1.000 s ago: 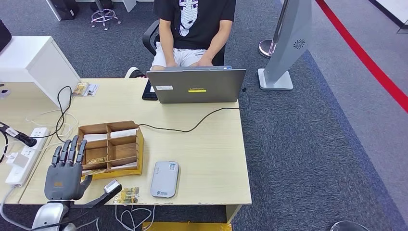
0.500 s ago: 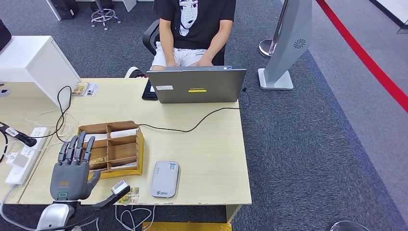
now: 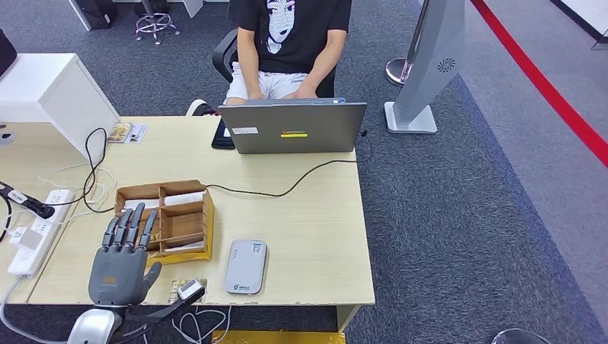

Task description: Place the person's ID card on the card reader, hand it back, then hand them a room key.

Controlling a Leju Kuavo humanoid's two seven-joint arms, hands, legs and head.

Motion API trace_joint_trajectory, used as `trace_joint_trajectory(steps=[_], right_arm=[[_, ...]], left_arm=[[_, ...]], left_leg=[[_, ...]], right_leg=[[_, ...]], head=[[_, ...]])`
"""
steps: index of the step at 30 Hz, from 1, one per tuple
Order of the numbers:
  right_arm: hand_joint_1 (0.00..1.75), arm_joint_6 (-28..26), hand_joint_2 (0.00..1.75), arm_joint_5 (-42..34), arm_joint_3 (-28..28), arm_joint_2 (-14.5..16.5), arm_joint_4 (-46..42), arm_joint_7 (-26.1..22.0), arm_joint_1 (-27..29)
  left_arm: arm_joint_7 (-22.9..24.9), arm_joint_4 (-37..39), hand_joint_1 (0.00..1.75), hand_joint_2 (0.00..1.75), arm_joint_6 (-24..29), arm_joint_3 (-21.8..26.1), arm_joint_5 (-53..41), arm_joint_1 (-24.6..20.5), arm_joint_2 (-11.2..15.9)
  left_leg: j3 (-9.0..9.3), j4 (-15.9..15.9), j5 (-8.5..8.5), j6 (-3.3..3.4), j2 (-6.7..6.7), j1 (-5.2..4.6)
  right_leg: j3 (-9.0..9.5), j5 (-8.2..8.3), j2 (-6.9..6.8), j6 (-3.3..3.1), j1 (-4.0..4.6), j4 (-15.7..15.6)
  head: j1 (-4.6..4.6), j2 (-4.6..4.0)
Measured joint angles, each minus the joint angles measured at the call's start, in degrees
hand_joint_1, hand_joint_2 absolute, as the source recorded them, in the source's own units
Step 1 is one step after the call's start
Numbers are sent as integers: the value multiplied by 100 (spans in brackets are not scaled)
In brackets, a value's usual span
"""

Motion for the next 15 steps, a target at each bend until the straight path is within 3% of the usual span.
trace_joint_trajectory(steps=[7,15], right_arm=[[0,2,175,-2,-2,2,0,-8,0],[0,0,175,7,-4,9,0,12,0]], left_arm=[[-645,396,0,175,-36,75,2,8,-240],[-645,860,0,175,50,247,2,14,-423]], left_leg=[[-3,0,-1,1,-1,-1],[-4,-1,-1,1,-1,-1]], right_leg=[[0,0,-1,0,0,0],[-2,-1,-1,0,0,0]], head=[[1,0],[0,0]])
